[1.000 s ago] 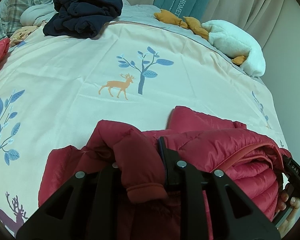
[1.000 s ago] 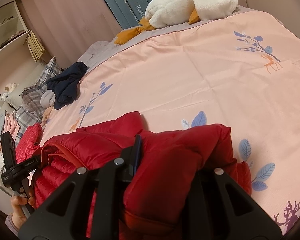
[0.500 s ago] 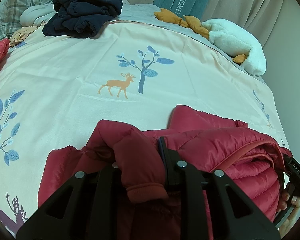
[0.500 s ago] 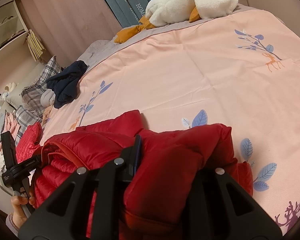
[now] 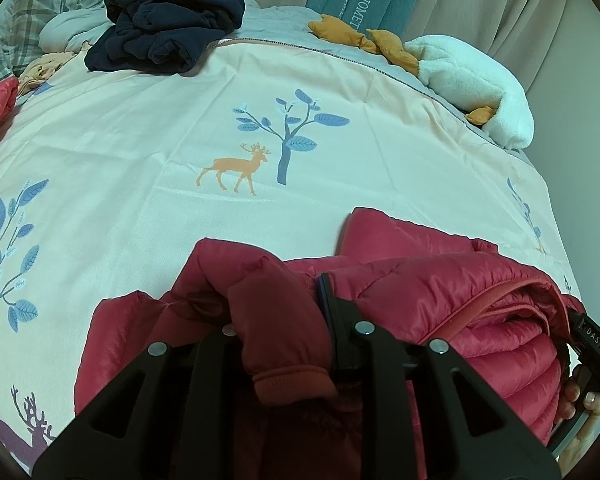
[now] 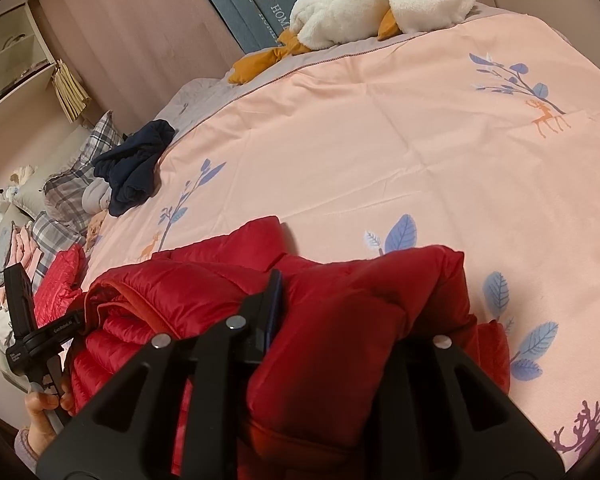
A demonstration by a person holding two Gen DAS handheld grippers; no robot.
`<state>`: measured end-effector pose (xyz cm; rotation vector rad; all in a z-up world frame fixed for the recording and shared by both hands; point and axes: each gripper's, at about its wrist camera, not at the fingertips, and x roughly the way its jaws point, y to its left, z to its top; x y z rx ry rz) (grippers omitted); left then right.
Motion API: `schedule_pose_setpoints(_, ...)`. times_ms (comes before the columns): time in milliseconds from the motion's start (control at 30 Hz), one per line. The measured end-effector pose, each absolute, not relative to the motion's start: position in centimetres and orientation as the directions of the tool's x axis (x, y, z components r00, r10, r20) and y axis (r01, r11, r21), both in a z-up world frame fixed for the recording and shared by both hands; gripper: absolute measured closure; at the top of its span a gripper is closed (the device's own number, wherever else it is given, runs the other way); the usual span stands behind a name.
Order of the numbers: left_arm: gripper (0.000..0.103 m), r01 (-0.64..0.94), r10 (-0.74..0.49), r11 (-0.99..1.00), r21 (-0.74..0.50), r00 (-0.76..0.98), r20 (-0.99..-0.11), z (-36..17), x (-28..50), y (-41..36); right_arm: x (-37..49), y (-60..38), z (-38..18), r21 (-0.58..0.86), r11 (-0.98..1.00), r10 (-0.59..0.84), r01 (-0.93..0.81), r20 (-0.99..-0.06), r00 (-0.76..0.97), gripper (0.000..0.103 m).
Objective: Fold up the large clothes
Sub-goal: 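Carry the hem over the jacket body toward the collar with both grippers, then lower the hem onto the jacket and open both grippers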
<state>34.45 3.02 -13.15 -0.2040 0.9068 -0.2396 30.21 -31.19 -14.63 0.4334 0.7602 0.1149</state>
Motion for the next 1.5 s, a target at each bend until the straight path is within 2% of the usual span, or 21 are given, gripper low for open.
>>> schedule_pose_setpoints(267,0.078,0.120,-0.251,0.967,-0.225,0.608,-0.754,-13.0,34.1,2.3,29.6,-31.0,-14.7,0.422,0.905,0.260,0.049,-0.642,0.721,0.076)
schedule_pose_setpoints(567,0.070,0.111,-0.260,0.963,-0.246,0.627,-0.734,-12.0,33.2,2.8,28.9,-31.0,-13.3,0.451,0.892,0.283,0.045,-0.632,0.722,0.065)
schedule_pose_setpoints(667,0.061,0.113,-0.266,0.961,-0.254,0.634,-0.726,-11.6,33.0,2.7,28.8,-31.1,-13.1,0.460,0.887,0.289,0.044,-0.628,0.723,0.059)
schedule_pose_setpoints(733,0.050,0.117,-0.268,0.960,-0.255,0.645,-0.715,-11.1,32.7,2.7,28.7,-31.1,-12.9,0.465,0.884,0.294,0.042,-0.624,0.724,0.054)
schedule_pose_setpoints(800,0.041,0.120,-0.265,0.961,-0.249,0.657,-0.706,-10.8,32.3,2.7,28.5,-31.0,-12.7,0.460,0.887,0.285,0.047,-0.624,0.728,0.053)
schedule_pose_setpoints(1067,0.035,0.128,-0.243,0.968,-0.215,0.680,-0.691,-9.9,31.6,2.6,28.3,-31.2,-12.2,0.469,0.882,0.287,0.051,-0.619,0.731,0.049)
schedule_pose_setpoints(1133,0.030,0.127,-0.239,0.969,-0.210,0.686,-0.687,-9.7,31.5,2.6,28.2,-31.4,-12.1,0.479,0.877,0.292,0.050,-0.611,0.735,0.042)
schedule_pose_setpoints(1267,0.028,0.124,-0.231,0.971,-0.202,0.696,-0.680,-9.5,31.3,2.8,28.0,-31.4,-11.8,0.479,0.876,0.287,0.051,-0.604,0.744,0.038)
schedule_pose_setpoints(1400,0.019,0.111,-0.216,0.974,-0.197,0.713,-0.667,-9.2,31.2,3.2,27.8,-31.7,-11.5,0.497,0.866,0.287,0.058,-0.589,0.755,0.032)
schedule_pose_setpoints(1500,0.019,0.107,-0.217,0.973,-0.203,0.717,-0.663,-9.0,31.2,3.6,27.7,-32.0,-11.3,0.508,0.859,0.285,0.064,-0.579,0.764,0.028)
